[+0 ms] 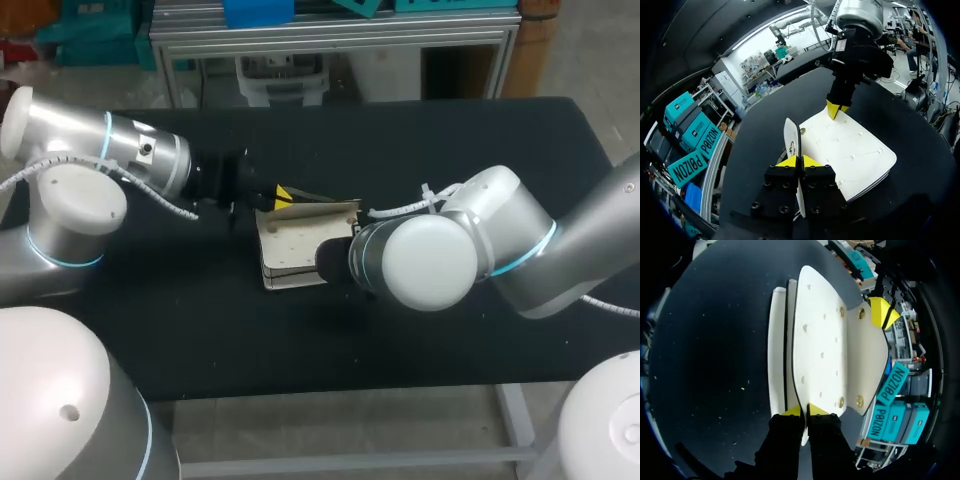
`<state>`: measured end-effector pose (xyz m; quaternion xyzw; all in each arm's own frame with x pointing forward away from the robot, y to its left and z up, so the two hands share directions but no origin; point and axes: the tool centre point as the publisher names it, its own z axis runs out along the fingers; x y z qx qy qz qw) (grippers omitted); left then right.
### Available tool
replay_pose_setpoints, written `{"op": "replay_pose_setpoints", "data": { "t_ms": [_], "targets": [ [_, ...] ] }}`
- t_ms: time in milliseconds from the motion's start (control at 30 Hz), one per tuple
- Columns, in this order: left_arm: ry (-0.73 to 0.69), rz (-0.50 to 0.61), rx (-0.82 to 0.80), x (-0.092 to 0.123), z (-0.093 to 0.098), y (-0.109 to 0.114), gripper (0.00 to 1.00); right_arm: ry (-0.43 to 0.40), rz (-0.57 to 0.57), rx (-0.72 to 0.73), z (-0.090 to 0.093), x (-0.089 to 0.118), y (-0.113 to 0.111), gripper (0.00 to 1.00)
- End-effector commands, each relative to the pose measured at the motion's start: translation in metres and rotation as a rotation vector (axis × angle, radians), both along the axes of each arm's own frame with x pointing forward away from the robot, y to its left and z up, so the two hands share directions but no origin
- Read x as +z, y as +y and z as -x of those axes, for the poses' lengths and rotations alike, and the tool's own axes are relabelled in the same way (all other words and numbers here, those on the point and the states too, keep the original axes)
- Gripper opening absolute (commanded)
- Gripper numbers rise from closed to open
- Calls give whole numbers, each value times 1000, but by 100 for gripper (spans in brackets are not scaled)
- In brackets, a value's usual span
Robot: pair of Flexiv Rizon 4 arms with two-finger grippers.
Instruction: Pick up the bag, open it, inspect its contents, close it, and place it on the opposite side
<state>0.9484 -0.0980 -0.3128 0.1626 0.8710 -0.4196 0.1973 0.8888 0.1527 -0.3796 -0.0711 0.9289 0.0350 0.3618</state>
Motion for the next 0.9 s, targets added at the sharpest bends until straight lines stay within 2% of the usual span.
{"op": "replay_pose_setpoints", "data": {
  "t_ms": [33, 200, 233, 267, 300, 333, 467, 533, 667, 900],
  "targets": [
    [77, -36, -49, 3, -4, 1, 0, -154, -33, 5, 2, -4, -4, 0],
    [51, -52, -82, -4, 4, 1, 0, -154, -33, 5, 2, -4, -4, 0],
    [53, -48, -90, -5, 7, 0, 4, -154, -33, 5, 2, -4, -4, 0],
    [47, -50, -89, -7, 9, 0, 26, -154, -33, 5, 2, -4, -4, 0],
    [37, -54, -88, -8, 10, 0, 32, -154, -33, 5, 2, -4, -4, 0],
    [39, -46, -92, -9, 13, 1, 43, -154, -33, 5, 2, -4, -4, 0],
    [12, -34, -70, -13, 19, 2, 53, -154, -33, 5, 2, -4, -4, 0],
    [15, -26, -69, -15, 21, 1, 55, -154, -33, 5, 2, -4, -4, 0],
    [3, -48, -47, -21, 21, -6, 53, -154, -33, 5, 2, -4, -4, 0],
    [20, -80, 8, -30, 0, -18, 49, -154, -33, 5, 2, -4, -4, 0]
  ]
}}
